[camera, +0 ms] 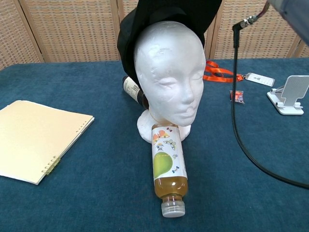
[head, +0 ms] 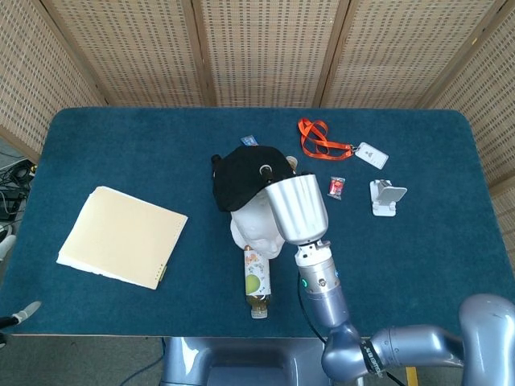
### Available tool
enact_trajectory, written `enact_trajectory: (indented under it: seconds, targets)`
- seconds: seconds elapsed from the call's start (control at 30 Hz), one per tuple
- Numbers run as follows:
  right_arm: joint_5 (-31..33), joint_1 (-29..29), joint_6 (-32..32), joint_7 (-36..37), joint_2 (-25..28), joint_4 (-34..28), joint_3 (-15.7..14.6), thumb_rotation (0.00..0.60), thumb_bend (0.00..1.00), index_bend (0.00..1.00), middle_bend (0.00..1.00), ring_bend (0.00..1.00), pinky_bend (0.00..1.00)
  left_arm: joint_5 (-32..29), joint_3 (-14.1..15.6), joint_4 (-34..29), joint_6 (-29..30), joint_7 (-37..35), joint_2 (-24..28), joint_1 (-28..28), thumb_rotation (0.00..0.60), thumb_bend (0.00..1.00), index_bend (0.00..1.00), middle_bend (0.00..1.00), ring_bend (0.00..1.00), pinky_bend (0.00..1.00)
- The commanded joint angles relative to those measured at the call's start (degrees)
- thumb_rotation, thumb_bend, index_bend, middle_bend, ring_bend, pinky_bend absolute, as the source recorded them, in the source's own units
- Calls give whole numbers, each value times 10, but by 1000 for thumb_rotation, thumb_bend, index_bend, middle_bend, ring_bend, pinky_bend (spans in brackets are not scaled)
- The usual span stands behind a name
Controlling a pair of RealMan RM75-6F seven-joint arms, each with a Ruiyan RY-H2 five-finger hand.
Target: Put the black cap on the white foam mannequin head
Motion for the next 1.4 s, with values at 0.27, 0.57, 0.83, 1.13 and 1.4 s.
enact_trajectory:
  seconds: [0.27, 0.57, 0.83, 1.13, 1.4]
  targets:
    - [-78, -69, 4, 47, 63, -44, -94, 600, 607, 772, 987, 1000, 1000, 0, 2, -5, -9, 15, -3, -3, 600, 0, 0, 0, 0, 0]
    - [-148, -115, -9, 69, 92, -49, -163, 600, 610, 771, 987, 1000, 1000, 1, 3, -8, -13, 25, -6, -4, 600, 0, 0, 0, 0, 0]
    - [-233, -136, -9, 74, 90, -21, -195, 600, 610, 771, 986, 1000, 1000, 1, 3, -8, -14, 28, -8, -5, 600, 0, 0, 0, 0, 0]
    - [-271, -159, -27, 72, 78, -7, -203, 600, 610, 771, 987, 1000, 1000, 2, 3, -8, -10, 28, -8, -3, 600, 0, 0, 0, 0, 0]
    - [-278, -182, -40, 79, 79, -4, -197, 600, 610, 767, 984, 1000, 1000, 3, 4, -8, -13, 28, -8, -4, 600, 0, 0, 0, 0, 0]
